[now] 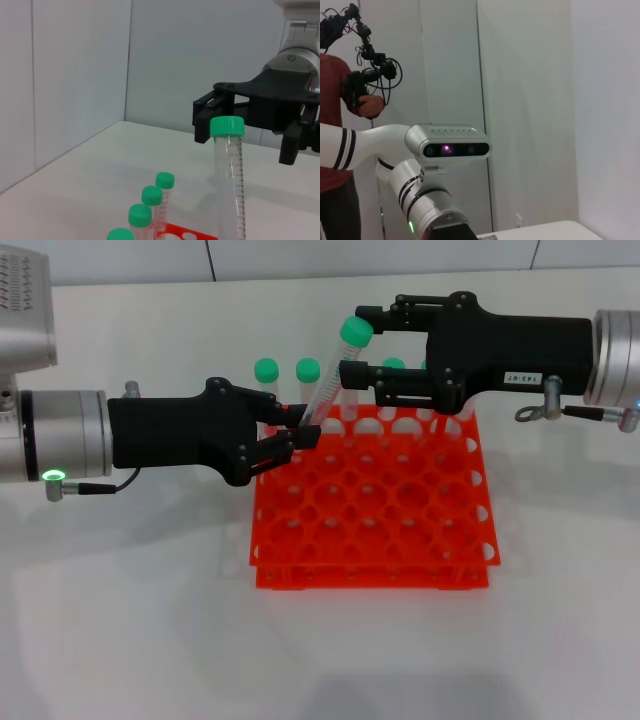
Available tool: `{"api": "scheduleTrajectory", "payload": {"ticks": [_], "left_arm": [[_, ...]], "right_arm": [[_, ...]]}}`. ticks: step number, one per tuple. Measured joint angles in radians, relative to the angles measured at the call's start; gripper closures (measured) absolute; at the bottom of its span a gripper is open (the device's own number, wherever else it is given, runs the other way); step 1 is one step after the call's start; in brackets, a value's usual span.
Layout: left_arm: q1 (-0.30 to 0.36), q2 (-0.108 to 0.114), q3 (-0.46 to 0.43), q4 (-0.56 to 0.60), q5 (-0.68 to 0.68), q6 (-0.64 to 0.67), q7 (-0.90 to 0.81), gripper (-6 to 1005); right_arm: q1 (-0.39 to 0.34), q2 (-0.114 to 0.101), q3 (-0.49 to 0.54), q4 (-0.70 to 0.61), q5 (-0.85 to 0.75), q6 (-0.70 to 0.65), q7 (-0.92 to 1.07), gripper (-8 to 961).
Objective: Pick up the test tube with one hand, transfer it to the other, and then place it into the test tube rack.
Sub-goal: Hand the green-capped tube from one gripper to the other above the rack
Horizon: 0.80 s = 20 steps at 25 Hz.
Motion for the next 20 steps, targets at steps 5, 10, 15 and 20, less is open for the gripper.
{"api": "scheduleTrajectory", "payload": {"ticks": [5,10,15,20], "left_arm": [[0.0,0.0,0.0,0.0,0.0,0.0,0.0,806],[0.0,-0.002,0.0,0.0,0.0,0.0,-0.001,806],[0.0,-0.002,0.001,0.0,0.0,0.0,-0.002,806],[0.0,-0.002,0.002,0.0,0.0,0.0,-0.002,806]], "right_arm": [[0.017,0.001,-0.001,0.016,0.0,0.001,-0.001,333],[0.032,0.002,-0.001,0.033,0.0,0.002,-0.003,361],[0.033,0.002,-0.002,0.034,-0.001,0.01,-0.004,390],[0.039,0.002,-0.009,0.034,-0.001,0.016,-0.004,419]]}}
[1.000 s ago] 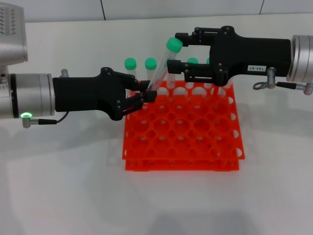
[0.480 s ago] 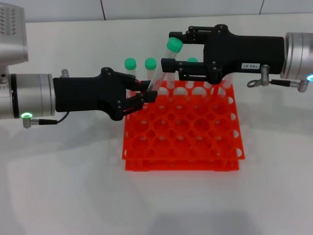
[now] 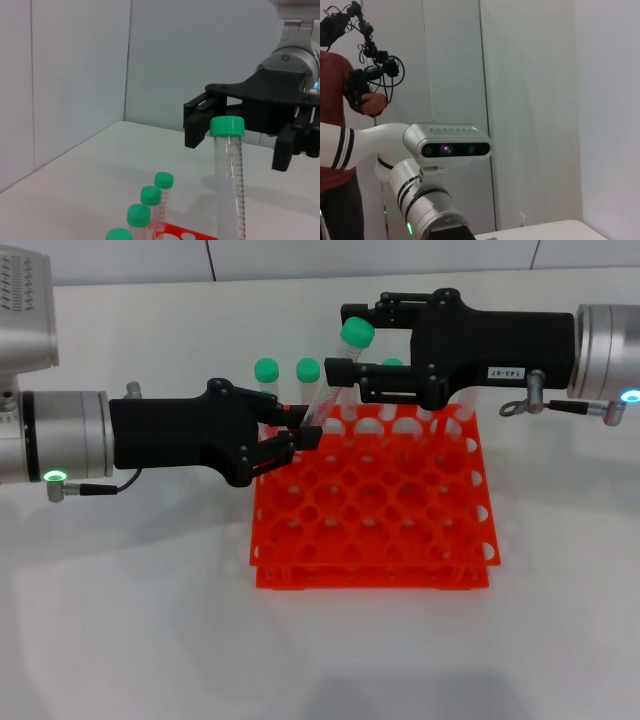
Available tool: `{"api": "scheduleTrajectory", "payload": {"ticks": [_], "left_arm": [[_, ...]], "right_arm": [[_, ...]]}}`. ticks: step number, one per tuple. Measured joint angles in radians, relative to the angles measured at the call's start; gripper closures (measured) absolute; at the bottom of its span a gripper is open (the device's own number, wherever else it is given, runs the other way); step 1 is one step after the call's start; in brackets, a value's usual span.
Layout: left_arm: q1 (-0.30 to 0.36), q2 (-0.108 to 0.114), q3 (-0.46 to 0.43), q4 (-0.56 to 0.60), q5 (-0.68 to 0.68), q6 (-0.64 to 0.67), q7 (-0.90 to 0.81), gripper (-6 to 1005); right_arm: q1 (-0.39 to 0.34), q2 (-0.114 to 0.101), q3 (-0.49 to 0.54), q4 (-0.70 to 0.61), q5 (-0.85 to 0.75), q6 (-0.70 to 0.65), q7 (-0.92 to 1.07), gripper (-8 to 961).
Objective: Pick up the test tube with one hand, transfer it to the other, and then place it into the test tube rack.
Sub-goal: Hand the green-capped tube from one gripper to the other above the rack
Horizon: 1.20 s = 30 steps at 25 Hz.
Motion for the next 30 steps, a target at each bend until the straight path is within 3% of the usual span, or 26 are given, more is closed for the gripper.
{"api": "scheduleTrajectory", "payload": {"ticks": [13,19,30], "left_arm": [[0.0,0.001,0.0,0.0,0.001,0.0,0.0,806],[0.0,0.002,0.0,0.0,0.001,0.0,0.0,806],[0.002,0.0,0.002,0.0,0.001,0.0,0.0,806]], "right_arm": [[0.001,-0.003,-0.013,-0.001,0.013,0.012,-0.001,494],[0.003,-0.003,-0.015,-0.005,0.013,0.012,-0.001,685],[0.003,-0.003,-0.018,-0.009,0.013,0.009,0.003,690]]}}
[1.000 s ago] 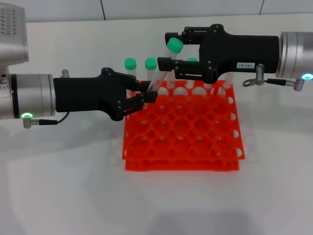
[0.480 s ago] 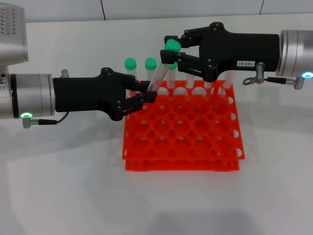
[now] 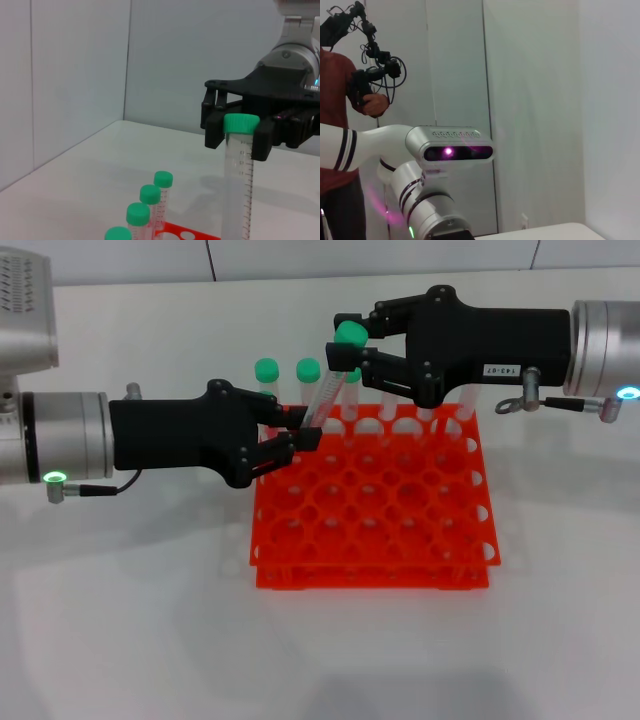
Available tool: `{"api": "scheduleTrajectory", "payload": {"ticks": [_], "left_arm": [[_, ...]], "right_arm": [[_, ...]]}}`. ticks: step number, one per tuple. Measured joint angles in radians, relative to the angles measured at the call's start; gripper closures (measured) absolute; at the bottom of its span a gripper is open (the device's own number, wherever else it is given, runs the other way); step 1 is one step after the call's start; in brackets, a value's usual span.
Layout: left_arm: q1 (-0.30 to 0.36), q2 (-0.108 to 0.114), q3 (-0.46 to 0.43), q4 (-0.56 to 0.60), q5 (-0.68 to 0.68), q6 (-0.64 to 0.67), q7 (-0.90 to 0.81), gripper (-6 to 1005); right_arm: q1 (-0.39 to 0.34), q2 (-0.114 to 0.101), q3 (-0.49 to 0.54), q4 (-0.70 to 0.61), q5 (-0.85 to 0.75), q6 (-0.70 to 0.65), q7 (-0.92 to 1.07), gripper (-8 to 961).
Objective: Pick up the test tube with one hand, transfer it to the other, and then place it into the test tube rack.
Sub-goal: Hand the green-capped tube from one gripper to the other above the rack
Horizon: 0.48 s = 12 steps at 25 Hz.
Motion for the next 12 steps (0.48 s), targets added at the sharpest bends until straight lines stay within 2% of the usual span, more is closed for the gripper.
{"api": "scheduleTrajectory", "payload": {"ticks": [12], "left_arm": [[-0.001,-0.002,0.014,0.0,-0.004,-0.004,0.0,807]], "right_arm": [[0.014,0.002,-0.024,-0.003,0.008,0.001,0.002,690]]}}
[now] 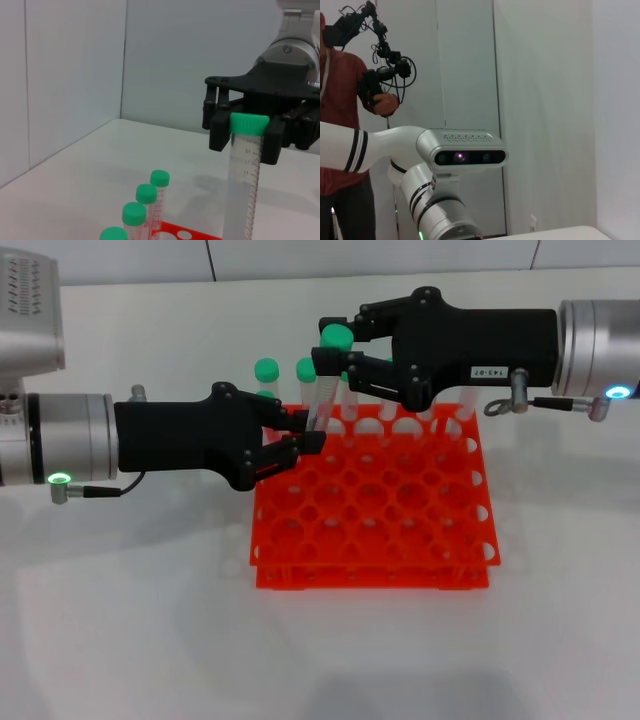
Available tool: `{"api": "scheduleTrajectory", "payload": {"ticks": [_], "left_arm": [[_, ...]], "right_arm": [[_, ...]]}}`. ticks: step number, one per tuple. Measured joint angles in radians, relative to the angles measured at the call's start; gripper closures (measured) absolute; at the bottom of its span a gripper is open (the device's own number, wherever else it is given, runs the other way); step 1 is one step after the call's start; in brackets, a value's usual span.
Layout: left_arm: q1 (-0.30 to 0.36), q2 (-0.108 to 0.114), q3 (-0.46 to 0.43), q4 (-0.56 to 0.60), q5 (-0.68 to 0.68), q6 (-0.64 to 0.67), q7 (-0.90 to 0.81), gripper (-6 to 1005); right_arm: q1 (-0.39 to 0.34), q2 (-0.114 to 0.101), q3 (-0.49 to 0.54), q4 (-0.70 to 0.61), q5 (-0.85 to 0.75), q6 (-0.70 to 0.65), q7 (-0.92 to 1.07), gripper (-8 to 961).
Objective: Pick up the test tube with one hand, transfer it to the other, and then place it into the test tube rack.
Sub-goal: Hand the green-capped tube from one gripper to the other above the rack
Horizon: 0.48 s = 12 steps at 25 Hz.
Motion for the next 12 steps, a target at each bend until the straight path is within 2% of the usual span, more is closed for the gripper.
{"api": "scheduleTrajectory", "payload": {"ticks": [12], "left_arm": [[-0.005,0.0,0.02,0.0,0.005,-0.008,-0.01,807]], "right_arm": [[0.007,0.0,0.0,-0.001,0.002,0.0,-0.001,690]]}}
